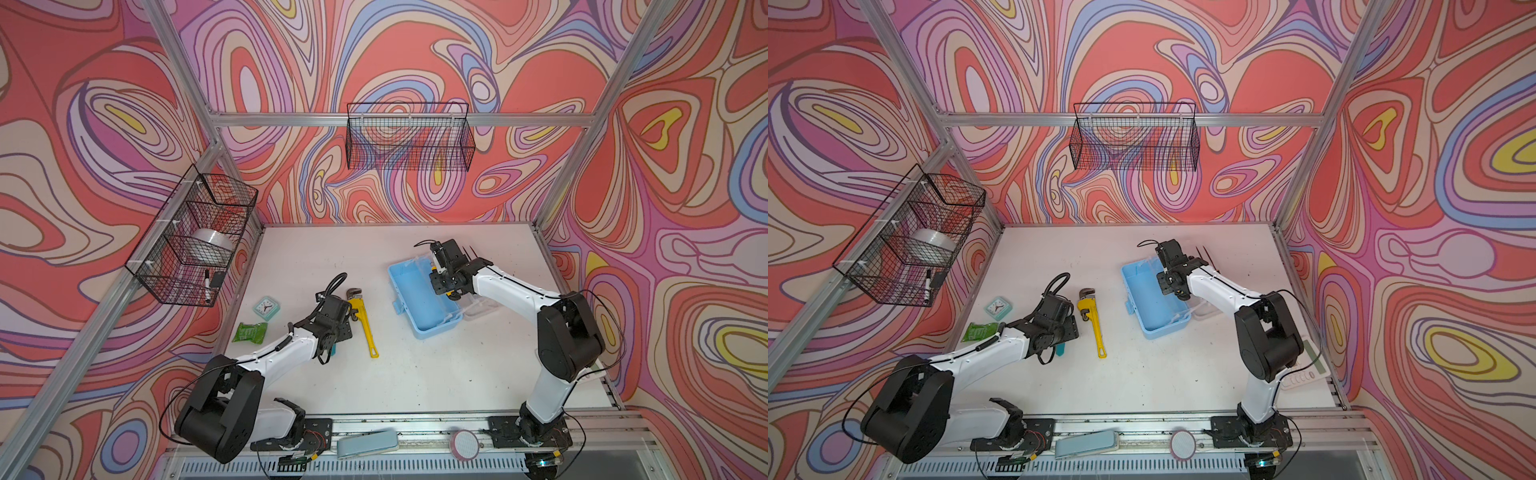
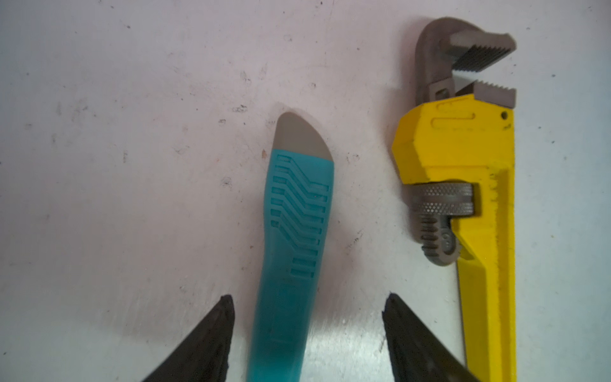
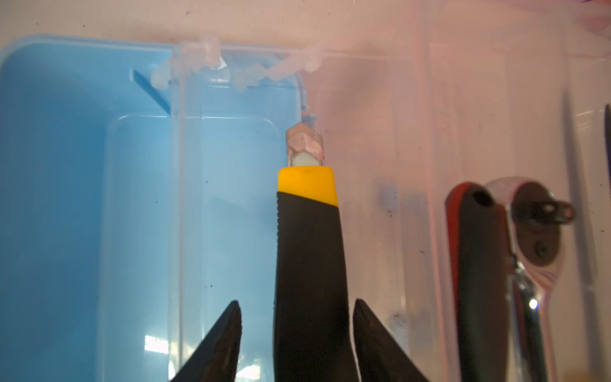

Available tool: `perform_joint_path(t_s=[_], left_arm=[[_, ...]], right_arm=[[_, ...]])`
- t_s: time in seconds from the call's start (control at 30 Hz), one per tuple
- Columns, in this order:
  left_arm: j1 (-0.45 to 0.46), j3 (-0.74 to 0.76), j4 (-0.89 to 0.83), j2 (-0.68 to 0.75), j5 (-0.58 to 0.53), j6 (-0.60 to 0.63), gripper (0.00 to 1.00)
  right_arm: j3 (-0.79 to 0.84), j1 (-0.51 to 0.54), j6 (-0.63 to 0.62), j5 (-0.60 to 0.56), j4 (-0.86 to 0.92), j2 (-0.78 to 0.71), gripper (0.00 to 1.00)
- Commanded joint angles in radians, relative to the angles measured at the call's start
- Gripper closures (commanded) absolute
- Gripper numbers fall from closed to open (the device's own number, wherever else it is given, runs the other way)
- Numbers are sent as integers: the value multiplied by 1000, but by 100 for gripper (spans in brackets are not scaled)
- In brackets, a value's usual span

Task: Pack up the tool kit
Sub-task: 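Lower the utility knife beside the ratchets while the left gripper grasps the teal knife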

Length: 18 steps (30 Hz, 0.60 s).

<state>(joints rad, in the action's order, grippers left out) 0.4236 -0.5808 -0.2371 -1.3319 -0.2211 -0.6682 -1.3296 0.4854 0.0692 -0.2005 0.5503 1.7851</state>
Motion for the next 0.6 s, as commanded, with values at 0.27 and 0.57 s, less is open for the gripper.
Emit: perform_joint_path(t_s=[0.27, 0.57], left_arm=[[-7, -54, 37, -94, -4, 15, 34], [-9, -56, 32, -96, -7, 16, 37]], right_arm=[[-4, -8, 100, 125, 14, -75, 54], [9, -8, 147, 181, 17, -27, 62]])
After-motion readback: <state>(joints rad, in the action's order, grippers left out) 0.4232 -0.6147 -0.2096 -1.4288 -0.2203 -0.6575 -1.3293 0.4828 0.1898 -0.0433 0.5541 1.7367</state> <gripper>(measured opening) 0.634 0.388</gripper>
